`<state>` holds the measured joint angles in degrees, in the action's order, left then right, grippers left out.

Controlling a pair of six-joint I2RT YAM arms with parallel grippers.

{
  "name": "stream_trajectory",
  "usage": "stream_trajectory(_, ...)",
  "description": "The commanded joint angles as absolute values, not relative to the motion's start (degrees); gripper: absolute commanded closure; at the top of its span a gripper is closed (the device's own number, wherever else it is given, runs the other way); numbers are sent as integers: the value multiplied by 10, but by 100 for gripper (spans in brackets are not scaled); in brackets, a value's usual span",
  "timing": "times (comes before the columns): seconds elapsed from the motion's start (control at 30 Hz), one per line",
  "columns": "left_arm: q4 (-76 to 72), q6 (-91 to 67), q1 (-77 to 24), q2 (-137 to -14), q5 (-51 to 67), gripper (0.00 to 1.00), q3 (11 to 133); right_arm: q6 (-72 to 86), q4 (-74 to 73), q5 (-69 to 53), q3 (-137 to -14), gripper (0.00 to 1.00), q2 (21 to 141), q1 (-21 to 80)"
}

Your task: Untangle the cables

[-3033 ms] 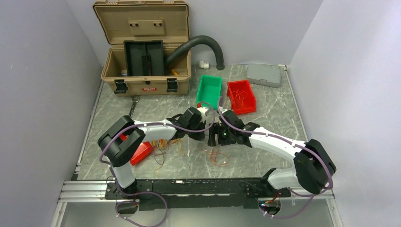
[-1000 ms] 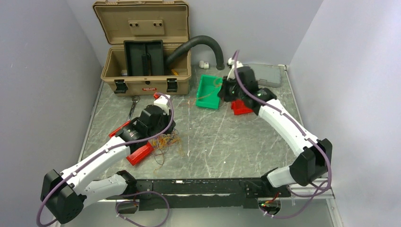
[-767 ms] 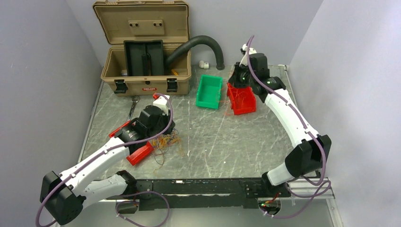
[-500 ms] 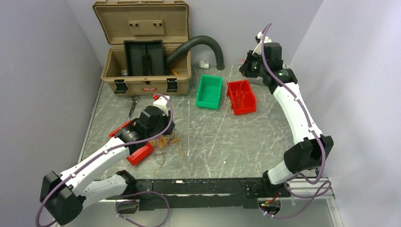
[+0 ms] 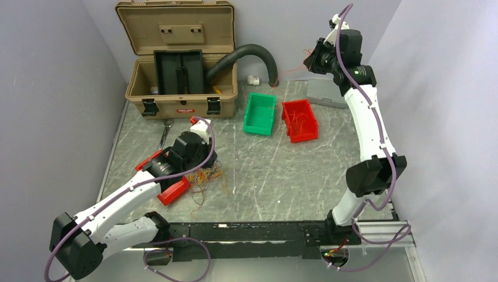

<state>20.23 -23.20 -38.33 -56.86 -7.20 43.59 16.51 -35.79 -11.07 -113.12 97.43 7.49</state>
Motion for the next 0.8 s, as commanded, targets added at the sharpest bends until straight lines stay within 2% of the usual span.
stream_trajectory(0.0,205,-233,-381,-559,-78,74,445,173,-373,-118,-1183,100,995,68)
stream_trajectory(0.3,200,-239,-381,-551,-72,74,428,167,-367,-107,-1169,100,1001,50)
stream_trajectory(0.77,216,-252,-381,-520,-92,73,406,165,-318,-92,-999,100,976,43)
